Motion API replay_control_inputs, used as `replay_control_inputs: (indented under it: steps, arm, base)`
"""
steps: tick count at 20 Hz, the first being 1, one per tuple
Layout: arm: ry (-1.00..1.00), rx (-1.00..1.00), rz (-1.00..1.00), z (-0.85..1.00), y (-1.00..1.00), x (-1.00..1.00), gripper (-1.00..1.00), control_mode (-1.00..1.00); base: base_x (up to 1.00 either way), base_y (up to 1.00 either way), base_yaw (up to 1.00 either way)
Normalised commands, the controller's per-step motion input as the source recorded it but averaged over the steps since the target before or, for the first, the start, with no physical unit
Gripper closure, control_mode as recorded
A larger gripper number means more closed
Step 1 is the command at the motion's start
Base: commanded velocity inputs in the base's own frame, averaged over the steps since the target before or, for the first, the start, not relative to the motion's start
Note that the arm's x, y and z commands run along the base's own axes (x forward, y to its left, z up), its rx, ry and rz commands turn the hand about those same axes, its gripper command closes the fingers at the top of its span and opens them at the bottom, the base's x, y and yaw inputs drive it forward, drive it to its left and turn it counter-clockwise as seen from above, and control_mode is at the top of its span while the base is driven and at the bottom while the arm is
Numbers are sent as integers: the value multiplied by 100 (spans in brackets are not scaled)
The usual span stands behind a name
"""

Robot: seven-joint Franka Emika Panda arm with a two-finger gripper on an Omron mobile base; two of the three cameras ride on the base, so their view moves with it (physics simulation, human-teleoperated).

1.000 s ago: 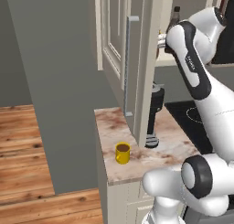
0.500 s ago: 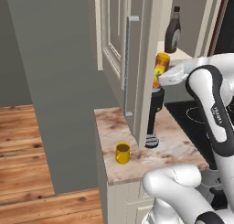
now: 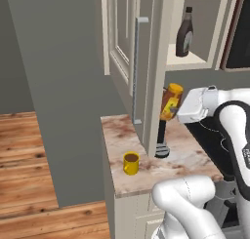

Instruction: Pick the syrup bottle and honey bottle from the cabinet and place them next to the mug.

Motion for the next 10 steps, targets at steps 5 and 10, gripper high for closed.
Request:
replay_control_inputs:
  steps: [5, 10]
  arm:
    - [9, -9, 28, -28, -5, -3, 100, -100]
    - [4, -7, 15, -15, -1, -10, 100, -100]
  base:
    - [0, 0, 0]
    - [0, 0, 0]
